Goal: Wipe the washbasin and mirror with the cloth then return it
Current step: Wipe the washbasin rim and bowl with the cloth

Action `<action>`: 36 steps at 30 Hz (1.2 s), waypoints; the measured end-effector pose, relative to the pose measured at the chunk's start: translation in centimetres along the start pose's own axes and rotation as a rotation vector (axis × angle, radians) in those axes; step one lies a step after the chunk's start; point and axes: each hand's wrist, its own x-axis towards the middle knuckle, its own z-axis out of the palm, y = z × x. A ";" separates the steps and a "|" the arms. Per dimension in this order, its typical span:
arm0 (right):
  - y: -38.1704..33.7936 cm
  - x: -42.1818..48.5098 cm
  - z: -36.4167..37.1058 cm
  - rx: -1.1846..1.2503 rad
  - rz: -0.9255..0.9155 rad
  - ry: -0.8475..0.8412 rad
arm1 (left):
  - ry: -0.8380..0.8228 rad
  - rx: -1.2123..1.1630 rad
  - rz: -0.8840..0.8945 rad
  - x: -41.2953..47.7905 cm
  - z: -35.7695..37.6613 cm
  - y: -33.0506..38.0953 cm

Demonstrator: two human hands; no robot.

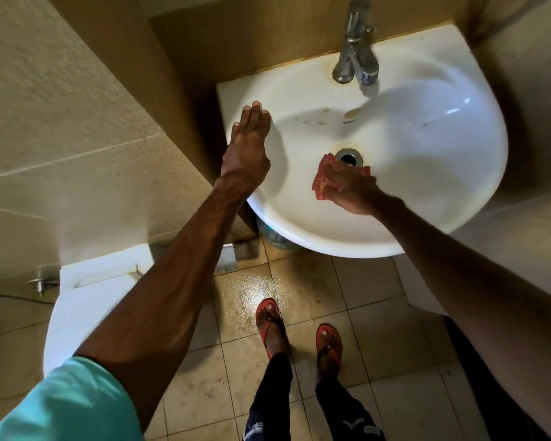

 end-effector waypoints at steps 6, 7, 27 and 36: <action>-4.1 -3.7 0.6 0.266 -0.055 -0.004 | -0.037 -0.010 0.001 0.3 -0.6 -0.3; -5.0 -5.1 0.6 0.337 -0.046 -0.033 | -0.043 -0.003 0.001 0.2 -0.6 -0.3; -15.4 -4.0 5.3 0.087 -0.276 0.507 | -0.057 0.042 -0.042 0.6 -1.4 0.1; -15.5 -4.4 7.2 -0.186 -0.216 0.550 | -0.091 -0.068 -0.168 -0.3 -2.4 0.9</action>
